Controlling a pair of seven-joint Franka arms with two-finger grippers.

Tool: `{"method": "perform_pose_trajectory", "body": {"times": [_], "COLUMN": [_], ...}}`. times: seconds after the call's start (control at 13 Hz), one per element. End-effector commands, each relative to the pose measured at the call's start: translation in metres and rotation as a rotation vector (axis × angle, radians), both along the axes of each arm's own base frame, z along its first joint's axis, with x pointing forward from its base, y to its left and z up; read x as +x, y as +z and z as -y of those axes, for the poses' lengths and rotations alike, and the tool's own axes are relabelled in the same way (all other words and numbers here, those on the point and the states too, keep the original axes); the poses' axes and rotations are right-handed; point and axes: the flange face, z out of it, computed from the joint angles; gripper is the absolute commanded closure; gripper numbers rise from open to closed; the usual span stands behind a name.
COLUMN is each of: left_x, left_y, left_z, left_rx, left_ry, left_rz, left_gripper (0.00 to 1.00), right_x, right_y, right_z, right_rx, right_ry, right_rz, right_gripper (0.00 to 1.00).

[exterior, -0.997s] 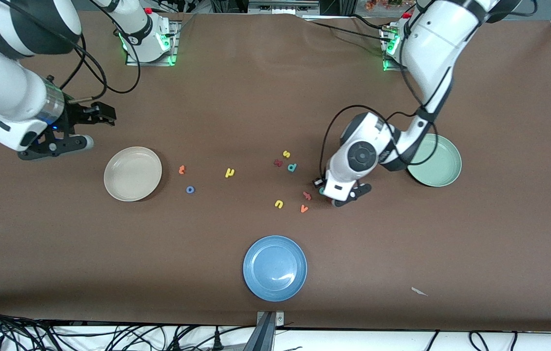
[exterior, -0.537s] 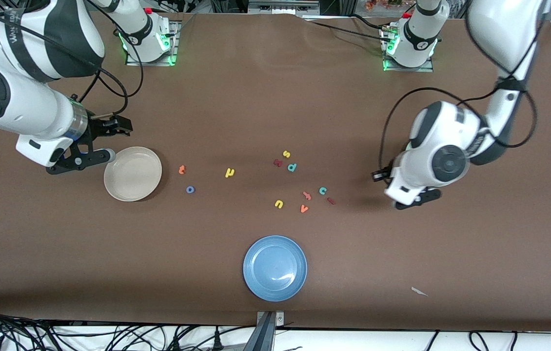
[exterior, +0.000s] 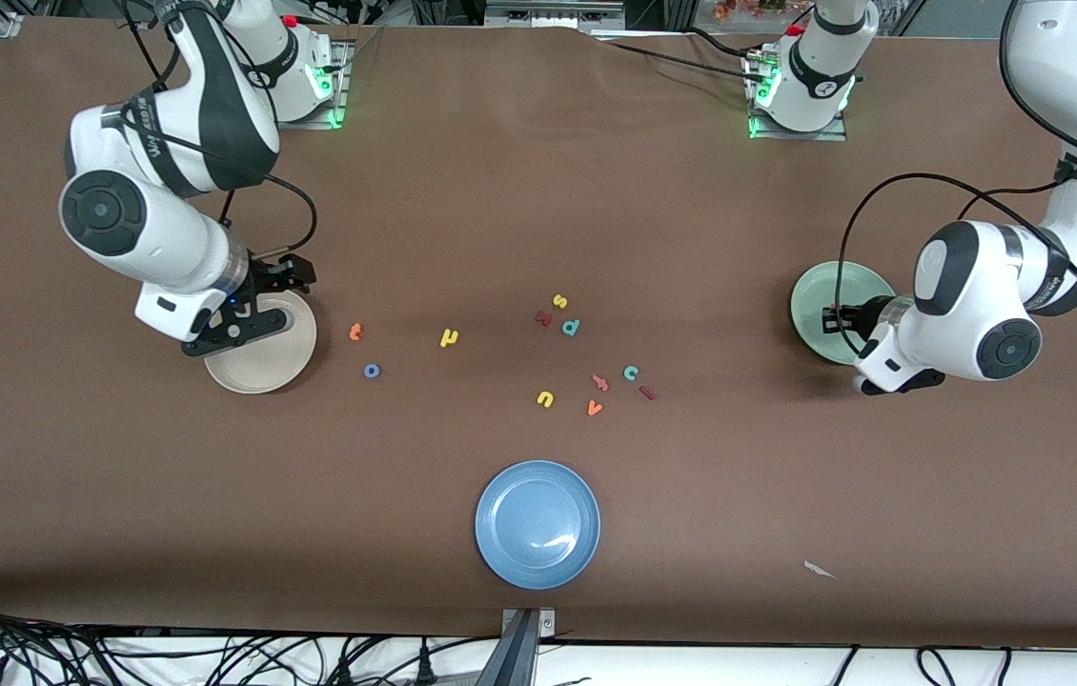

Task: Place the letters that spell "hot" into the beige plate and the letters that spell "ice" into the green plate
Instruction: 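Drop the e on the green plate while the right gripper reaches letters, then grasp the orange 3 with the right gripper while the left gripper returns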

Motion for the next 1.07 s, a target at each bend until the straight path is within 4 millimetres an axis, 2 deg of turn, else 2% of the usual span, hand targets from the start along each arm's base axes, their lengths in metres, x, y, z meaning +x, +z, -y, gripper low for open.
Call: {"method": "perform_pose_trajectory", "body": {"times": [0.0, 0.08, 0.15, 0.23, 0.38, 0.69, 0.77, 0.92, 1.0], "left_x": [-0.024, -0.026, -0.026, -0.023, -0.005, 0.034, 0.045, 0.059, 0.063], "left_y": [-0.027, -0.03, -0.031, -0.026, -0.002, 0.042, 0.045, 0.052, 0.049], "left_z": [-0.004, -0.006, -0.009, -0.01, -0.002, 0.069, 0.085, 0.137, 0.156], "left_rx": [-0.027, -0.028, -0.028, -0.027, -0.013, 0.019, 0.026, -0.002, 0.003], "left_ry": [-0.011, -0.006, 0.0, 0.003, 0.023, 0.165, 0.227, 0.327, 0.418], "left_rz": [0.016, 0.011, 0.01, 0.02, 0.069, 0.163, 0.178, 0.238, 0.271], "left_gripper": [0.95, 0.69, 0.18, 0.0, 0.0, 0.0, 0.0, 0.0, 0.0], "right_x": [-0.016, -0.016, -0.021, -0.021, -0.022, -0.025, -0.026, -0.026, -0.026], "right_y": [-0.022, -0.039, -0.053, -0.066, -0.094, -0.142, -0.155, -0.176, -0.184], "right_z": [-0.013, -0.014, -0.022, -0.024, -0.027, -0.029, -0.029, -0.028, -0.028], "right_rx": [0.026, 0.019, 0.022, 0.028, 0.053, 0.064, 0.069, 0.078, 0.079], "right_ry": [-0.074, -0.135, -0.144, -0.182, -0.257, -0.315, -0.321, -0.326, -0.329], "right_rz": [0.04, 0.044, 0.042, 0.043, 0.016, -0.018, -0.007, 0.011, 0.014], "right_gripper": [0.0, 0.0, 0.0, 0.0, 0.0, 0.0, 0.0, 0.0, 0.01]}}
